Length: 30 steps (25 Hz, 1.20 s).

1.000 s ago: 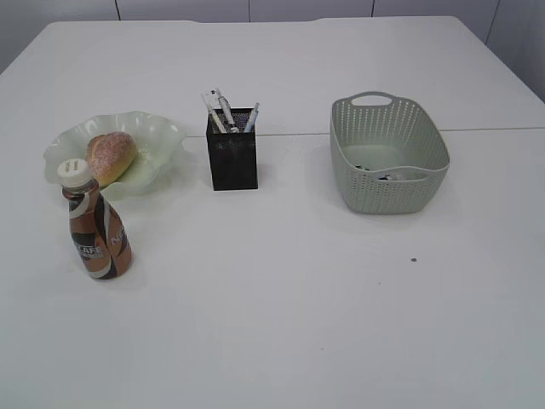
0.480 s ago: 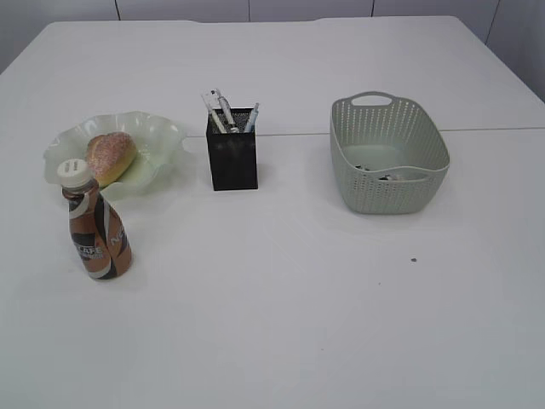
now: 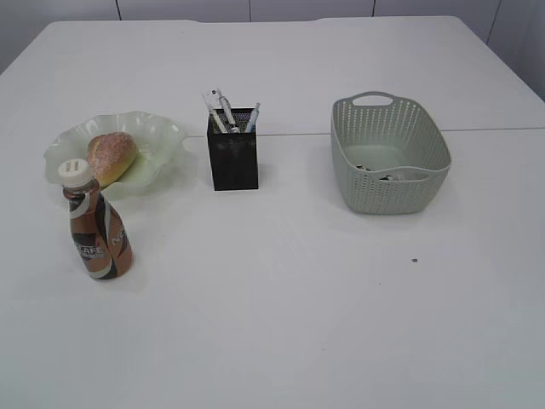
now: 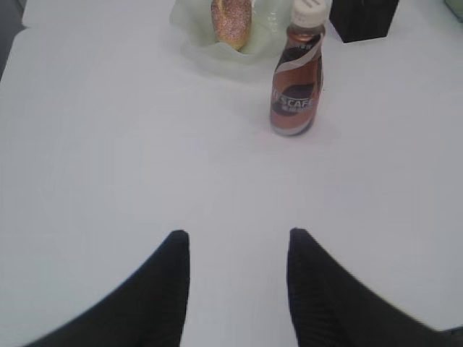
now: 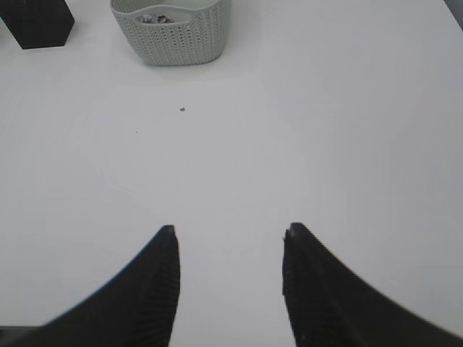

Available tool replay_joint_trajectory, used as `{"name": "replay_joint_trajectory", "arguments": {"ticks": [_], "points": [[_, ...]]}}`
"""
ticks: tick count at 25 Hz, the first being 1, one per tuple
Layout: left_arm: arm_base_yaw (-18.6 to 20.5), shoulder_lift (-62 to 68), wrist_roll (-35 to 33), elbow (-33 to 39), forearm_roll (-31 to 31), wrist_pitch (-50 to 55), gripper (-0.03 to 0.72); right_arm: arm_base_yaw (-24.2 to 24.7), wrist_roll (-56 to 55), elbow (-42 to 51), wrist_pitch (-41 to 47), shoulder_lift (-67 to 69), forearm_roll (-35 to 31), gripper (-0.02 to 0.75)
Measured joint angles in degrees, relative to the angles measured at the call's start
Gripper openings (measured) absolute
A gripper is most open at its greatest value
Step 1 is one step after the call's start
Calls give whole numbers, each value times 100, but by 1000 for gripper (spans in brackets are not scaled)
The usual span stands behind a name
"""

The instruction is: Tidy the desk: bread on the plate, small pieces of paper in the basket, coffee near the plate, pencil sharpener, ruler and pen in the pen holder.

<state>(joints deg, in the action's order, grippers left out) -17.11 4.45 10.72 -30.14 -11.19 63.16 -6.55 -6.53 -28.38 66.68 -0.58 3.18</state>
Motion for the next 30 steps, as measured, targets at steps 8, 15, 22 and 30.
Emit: {"name": "replay_joint_trajectory", "arguments": {"ticks": [8, 15, 22, 30], "points": [[0, 0, 13, 0, 513, 0, 328, 0, 0, 0, -5, 0, 0, 345], [0, 0, 17, 0, 557, 0, 328, 0, 0, 0, -5, 0, 0, 345], [11, -14, 17, 0, 557, 0, 305, 0, 11, 0, -14, -37, 0, 345], [814, -371, 17, 0, 607, 0, 297, 0, 1, 10, -14, -49, 0, 345]]}}
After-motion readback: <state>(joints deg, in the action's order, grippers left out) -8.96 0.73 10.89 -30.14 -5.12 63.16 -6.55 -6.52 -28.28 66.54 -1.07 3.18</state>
